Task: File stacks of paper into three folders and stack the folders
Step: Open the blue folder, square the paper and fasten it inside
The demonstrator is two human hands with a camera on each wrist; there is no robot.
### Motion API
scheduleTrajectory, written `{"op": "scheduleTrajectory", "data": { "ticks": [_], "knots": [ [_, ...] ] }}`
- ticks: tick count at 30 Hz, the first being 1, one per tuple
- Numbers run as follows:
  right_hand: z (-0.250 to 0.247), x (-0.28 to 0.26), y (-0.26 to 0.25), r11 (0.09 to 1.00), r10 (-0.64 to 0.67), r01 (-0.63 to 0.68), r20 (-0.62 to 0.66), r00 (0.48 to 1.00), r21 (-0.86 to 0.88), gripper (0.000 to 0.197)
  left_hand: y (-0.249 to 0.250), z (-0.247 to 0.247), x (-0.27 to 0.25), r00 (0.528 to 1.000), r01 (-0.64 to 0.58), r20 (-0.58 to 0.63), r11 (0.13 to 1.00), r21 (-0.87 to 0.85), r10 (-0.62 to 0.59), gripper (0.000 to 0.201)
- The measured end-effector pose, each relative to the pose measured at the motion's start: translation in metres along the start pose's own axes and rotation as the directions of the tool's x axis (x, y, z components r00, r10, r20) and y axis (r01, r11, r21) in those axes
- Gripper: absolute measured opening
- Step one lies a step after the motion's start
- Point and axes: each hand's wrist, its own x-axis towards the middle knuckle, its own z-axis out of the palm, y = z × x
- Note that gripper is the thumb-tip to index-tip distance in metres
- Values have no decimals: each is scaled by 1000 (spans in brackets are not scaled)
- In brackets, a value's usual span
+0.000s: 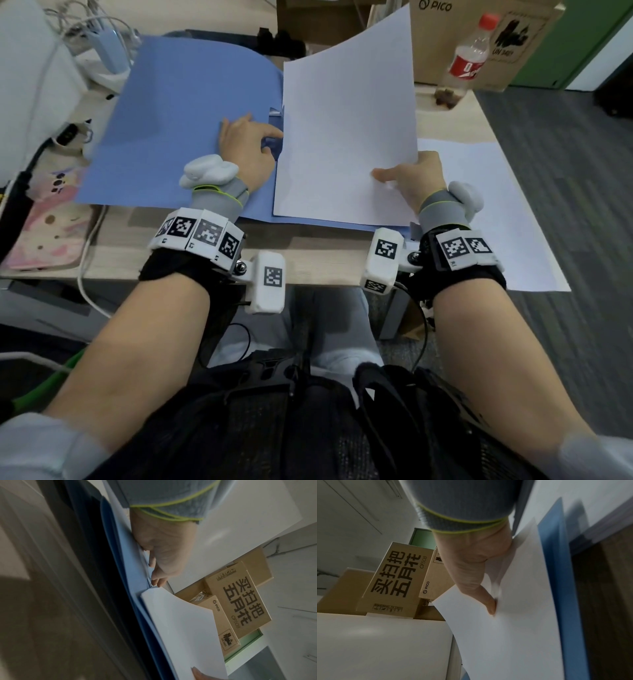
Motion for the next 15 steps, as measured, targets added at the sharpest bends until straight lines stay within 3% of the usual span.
{"op": "scheduleTrajectory", "data": {
  "ticks": [10,15],
  "knots": [
    [5,-3,4,990,-33,35,13,999,-140,38,-1,10,-8,992,-71,112,989,132,56,46],
    [12,-5,3,961,-58,52,-15,998,-272,63,-4,13,-9,987,-92,146,979,183,65,43]
  ]
}}
